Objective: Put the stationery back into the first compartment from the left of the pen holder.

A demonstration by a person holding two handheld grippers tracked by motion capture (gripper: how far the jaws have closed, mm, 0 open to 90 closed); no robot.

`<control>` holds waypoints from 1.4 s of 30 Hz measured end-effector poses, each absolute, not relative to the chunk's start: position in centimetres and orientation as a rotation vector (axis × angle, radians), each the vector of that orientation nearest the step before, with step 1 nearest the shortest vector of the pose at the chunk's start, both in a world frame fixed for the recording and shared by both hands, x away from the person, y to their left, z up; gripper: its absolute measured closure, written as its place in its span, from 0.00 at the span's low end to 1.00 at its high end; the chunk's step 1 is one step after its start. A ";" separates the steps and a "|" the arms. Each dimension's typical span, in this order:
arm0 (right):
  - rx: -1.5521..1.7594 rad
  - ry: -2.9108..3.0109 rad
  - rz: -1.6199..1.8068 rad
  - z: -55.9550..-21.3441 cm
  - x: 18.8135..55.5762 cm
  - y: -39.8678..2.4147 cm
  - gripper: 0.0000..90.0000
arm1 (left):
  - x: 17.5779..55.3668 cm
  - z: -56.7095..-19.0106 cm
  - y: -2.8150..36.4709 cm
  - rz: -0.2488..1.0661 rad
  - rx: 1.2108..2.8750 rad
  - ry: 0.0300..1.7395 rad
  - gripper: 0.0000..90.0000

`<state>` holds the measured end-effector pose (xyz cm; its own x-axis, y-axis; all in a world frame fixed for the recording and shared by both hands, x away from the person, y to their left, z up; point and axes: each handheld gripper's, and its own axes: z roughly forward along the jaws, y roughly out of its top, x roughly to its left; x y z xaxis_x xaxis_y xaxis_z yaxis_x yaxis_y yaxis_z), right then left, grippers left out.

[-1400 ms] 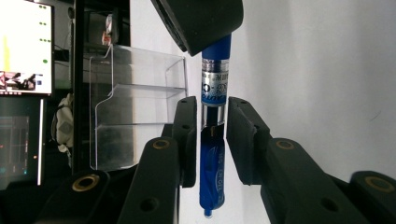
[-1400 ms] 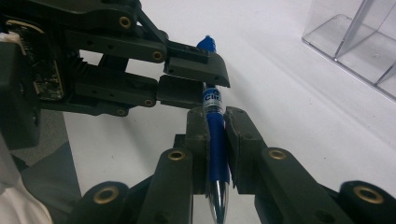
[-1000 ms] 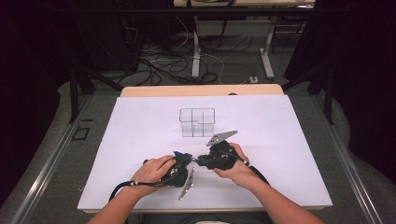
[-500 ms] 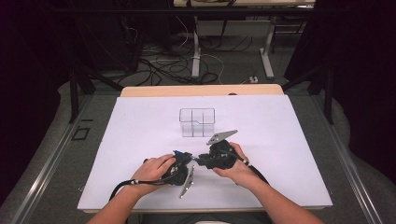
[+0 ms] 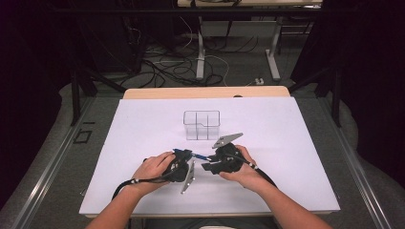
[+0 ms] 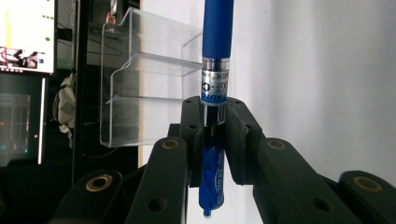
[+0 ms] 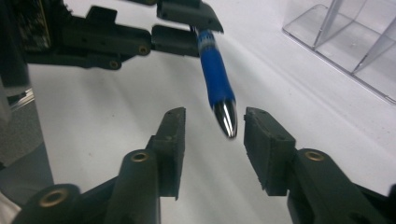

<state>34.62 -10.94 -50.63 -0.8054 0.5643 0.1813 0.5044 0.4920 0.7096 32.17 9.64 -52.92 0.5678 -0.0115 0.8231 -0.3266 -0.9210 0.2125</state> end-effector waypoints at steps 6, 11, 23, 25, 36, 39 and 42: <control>0.972 2.614 1.185 -50.9 34.8 -11.1 0.49 | 33.1 -52.0 9.8 1.280 2.441 -0.213 0.87; 1.064 2.559 1.158 -51.4 35.5 -11.7 0.37 | 33.8 -51.3 9.9 1.254 2.426 -0.154 0.87; 1.204 2.437 1.123 -51.7 36.5 -13.0 0.18 | 36.6 -47.2 10.2 1.104 2.277 0.100 0.87; 1.234 2.435 1.128 -51.7 36.5 -13.0 0.18 | 37.4 -46.1 10.2 1.060 2.239 0.157 0.87; 1.253 2.378 1.103 -51.7 36.8 -13.8 0.13 | 42.9 -43.3 10.1 0.701 1.962 0.536 0.87; 1.249 2.372 1.119 -51.8 36.8 -13.9 0.11 | 44.1 -44.0 9.9 0.630 1.909 0.612 0.87; 1.265 2.379 1.119 -51.8 36.8 -13.9 0.12 | 45.1 -44.8 9.9 0.575 1.849 0.690 0.87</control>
<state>36.76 -13.88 -51.83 -0.6037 0.7835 0.1472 0.6128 0.3380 0.7142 45.10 9.85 -44.76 0.7201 0.6901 0.0718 0.1952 -0.3008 0.9335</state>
